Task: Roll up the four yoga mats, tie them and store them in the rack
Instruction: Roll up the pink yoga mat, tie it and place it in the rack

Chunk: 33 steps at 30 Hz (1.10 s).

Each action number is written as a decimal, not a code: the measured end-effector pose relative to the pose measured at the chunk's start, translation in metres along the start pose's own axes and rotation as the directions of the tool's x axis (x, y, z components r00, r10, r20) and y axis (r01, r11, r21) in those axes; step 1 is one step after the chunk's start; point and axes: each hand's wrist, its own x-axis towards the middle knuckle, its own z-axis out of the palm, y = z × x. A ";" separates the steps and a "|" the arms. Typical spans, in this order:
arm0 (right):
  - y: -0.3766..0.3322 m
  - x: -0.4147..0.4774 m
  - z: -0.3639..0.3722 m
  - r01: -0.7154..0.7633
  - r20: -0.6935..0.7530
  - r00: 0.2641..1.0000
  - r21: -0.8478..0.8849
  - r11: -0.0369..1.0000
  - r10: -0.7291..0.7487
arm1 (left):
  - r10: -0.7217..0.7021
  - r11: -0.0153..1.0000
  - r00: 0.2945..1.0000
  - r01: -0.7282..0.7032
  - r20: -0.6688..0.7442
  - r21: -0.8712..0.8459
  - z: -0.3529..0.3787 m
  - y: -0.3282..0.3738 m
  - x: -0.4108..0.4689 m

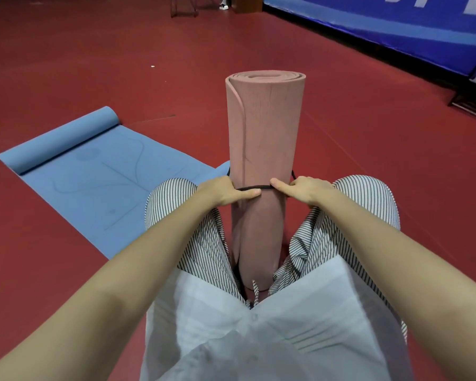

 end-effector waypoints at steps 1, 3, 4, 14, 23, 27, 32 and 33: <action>0.000 0.002 0.000 -0.009 0.011 1.000 -0.002 1.000 0.009 | -0.003 1.000 1.000 0.003 0.015 0.012 0.000 -0.001 0.001; 0.000 0.003 -0.002 -0.026 0.039 0.999 -0.034 0.999 0.027 | -0.005 0.998 1.000 0.004 0.023 0.069 0.002 0.000 0.002; 0.000 0.005 -0.001 -0.031 0.052 0.998 -0.068 0.997 0.034 | -0.003 0.992 1.000 0.000 0.025 0.128 0.004 0.001 0.001; 0.013 0.019 0.015 0.115 -0.220 0.970 0.018 0.993 -0.108 | 0.309 0.950 0.906 -0.311 -0.289 0.040 0.011 -0.010 0.005; -0.001 0.020 0.017 0.226 -0.181 0.973 0.652 0.724 -0.141 | 0.448 0.855 0.837 -0.504 -0.315 -0.120 0.012 -0.012 -0.003; 0.009 0.020 0.015 0.253 -0.158 0.967 0.706 0.662 -0.201 | 0.123 0.726 0.910 -0.355 -0.396 -0.589 0.005 -0.011 0.001; 0.006 0.022 0.015 0.245 -0.163 0.969 0.716 0.653 -0.185 | 0.030 0.708 0.985 -0.141 -0.170 -0.692 0.003 -0.009 0.019; 0.005 0.021 0.014 0.246 -0.170 0.969 0.715 0.654 -0.178 | 0.076 0.744 0.985 -0.158 -0.153 -0.650 0.002 -0.010 0.021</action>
